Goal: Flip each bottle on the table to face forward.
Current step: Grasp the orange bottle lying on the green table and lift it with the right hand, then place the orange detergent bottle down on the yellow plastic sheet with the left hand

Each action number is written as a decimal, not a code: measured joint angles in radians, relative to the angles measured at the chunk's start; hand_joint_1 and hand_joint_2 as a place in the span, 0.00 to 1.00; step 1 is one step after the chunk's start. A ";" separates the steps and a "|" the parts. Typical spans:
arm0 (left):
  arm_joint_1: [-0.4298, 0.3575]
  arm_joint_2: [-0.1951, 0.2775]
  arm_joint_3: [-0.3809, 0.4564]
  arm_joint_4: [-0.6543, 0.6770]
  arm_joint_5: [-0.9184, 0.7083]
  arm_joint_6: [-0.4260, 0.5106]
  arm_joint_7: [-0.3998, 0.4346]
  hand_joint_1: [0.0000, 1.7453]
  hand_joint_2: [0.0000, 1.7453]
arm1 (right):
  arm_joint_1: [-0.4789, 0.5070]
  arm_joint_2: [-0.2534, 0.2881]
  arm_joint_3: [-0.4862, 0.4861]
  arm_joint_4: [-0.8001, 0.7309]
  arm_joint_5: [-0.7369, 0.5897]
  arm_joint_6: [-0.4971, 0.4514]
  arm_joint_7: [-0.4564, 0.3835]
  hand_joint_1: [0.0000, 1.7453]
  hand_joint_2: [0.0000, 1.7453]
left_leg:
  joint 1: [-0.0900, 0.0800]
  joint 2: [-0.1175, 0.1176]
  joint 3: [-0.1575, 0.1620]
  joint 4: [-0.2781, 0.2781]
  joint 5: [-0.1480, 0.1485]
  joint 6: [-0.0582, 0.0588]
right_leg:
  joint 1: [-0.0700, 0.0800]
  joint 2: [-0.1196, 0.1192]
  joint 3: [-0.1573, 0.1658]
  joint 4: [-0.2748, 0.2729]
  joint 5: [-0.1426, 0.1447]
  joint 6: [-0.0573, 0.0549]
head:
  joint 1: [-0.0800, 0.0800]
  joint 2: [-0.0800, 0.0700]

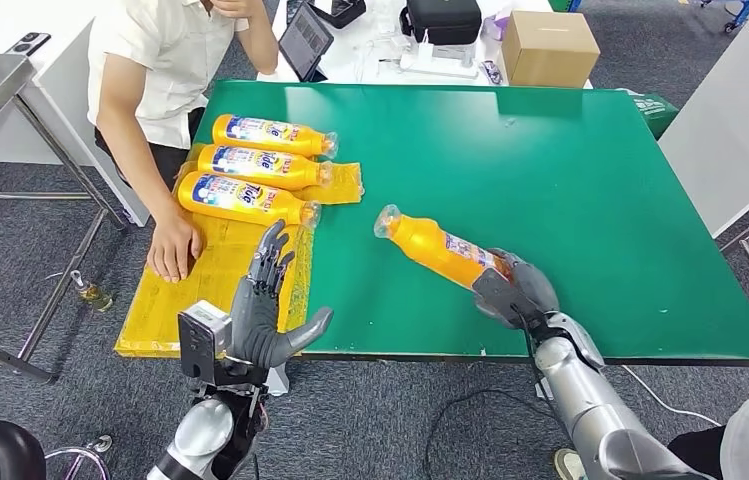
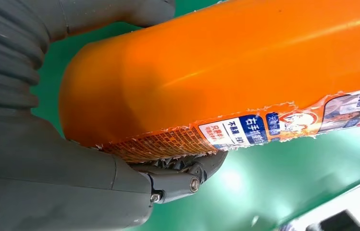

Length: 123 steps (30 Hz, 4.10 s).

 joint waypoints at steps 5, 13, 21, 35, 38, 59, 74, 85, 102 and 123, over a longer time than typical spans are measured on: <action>0.016 -0.006 0.009 0.053 0.183 -0.047 0.066 0.00 1.00 | 0.064 0.028 0.030 -0.134 -0.151 0.104 -0.002 1.00 1.00 | 0.000 -0.001 -0.004 0.000 0.000 0.000 | 0.000 0.000 -0.003 0.000 0.000 0.000 | 0.000 0.000; 0.009 -0.008 -0.002 0.165 0.255 -0.137 0.082 0.00 1.00 | 0.133 0.067 0.137 -0.353 -0.292 0.181 -0.008 0.97 1.00 | 0.000 -0.001 -0.007 0.000 0.000 0.000 | 0.000 0.000 -0.007 0.000 0.000 0.000 | 0.000 0.000; -0.029 -0.016 -0.030 0.215 0.151 -0.098 0.044 0.00 1.00 | 0.158 0.093 0.233 -0.440 -0.311 0.198 -0.013 0.91 1.00 | 0.000 -0.001 -0.008 0.000 0.000 0.000 | 0.000 0.000 -0.008 0.000 0.000 0.000 | 0.000 0.000; -0.060 -0.081 -0.032 0.221 0.058 0.063 -0.028 0.00 1.00 | 0.196 0.126 0.356 -0.460 -0.316 0.191 -0.013 0.88 1.00 | 0.000 -0.001 -0.008 0.000 0.000 0.000 | 0.000 0.000 -0.008 0.000 0.000 0.000 | 0.000 0.000; -0.058 -0.088 -0.034 0.205 0.146 0.008 -0.004 0.00 1.00 | 0.205 0.132 0.381 -0.458 -0.322 0.181 -0.013 0.87 1.00 | 0.000 -0.001 -0.008 0.000 0.000 0.000 | 0.000 0.000 -0.008 0.000 0.000 0.000 | 0.000 0.000; -0.059 -0.071 -0.051 0.193 0.412 -0.158 0.091 1.00 1.00 | 0.205 0.155 0.421 -0.435 -0.370 0.164 -0.038 0.73 1.00 | 0.000 -0.001 -0.009 0.000 0.000 0.000 | 0.000 0.000 -0.009 0.000 0.000 0.000 | 0.000 0.000; -0.077 -0.077 -0.057 0.217 0.233 0.022 -0.037 1.00 1.00 | 0.194 0.159 0.473 -0.435 -0.361 0.137 -0.024 0.70 1.00 | 0.000 -0.001 -0.009 0.000 0.000 0.000 | 0.000 0.000 -0.009 0.000 0.000 0.000 | 0.000 0.000; -0.080 -0.079 -0.056 0.222 0.199 0.024 -0.035 1.00 1.00 | 0.194 0.160 0.504 -0.435 -0.295 0.077 -0.012 0.00 1.00 | 0.000 -0.001 -0.009 0.000 0.000 0.000 | 0.000 0.000 -0.009 0.000 0.000 0.000 | 0.000 0.000; -0.058 0.020 0.108 0.152 0.068 -0.072 0.083 1.00 1.00 | 0.271 0.177 0.493 -0.444 0.022 -0.543 -0.005 0.00 1.00 | 0.001 -0.001 -0.010 0.000 0.000 0.000 | 0.000 0.000 -0.009 0.001 -0.001 0.000 | 0.000 0.000; -0.379 0.130 0.078 0.478 -1.034 -0.101 0.375 1.00 1.00 | 0.297 0.270 0.327 -0.511 0.017 -0.547 -0.115 0.00 1.00 | 0.001 -0.001 -0.009 0.000 0.002 -0.001 | 0.000 0.000 -0.010 0.001 0.000 -0.001 | 0.000 0.000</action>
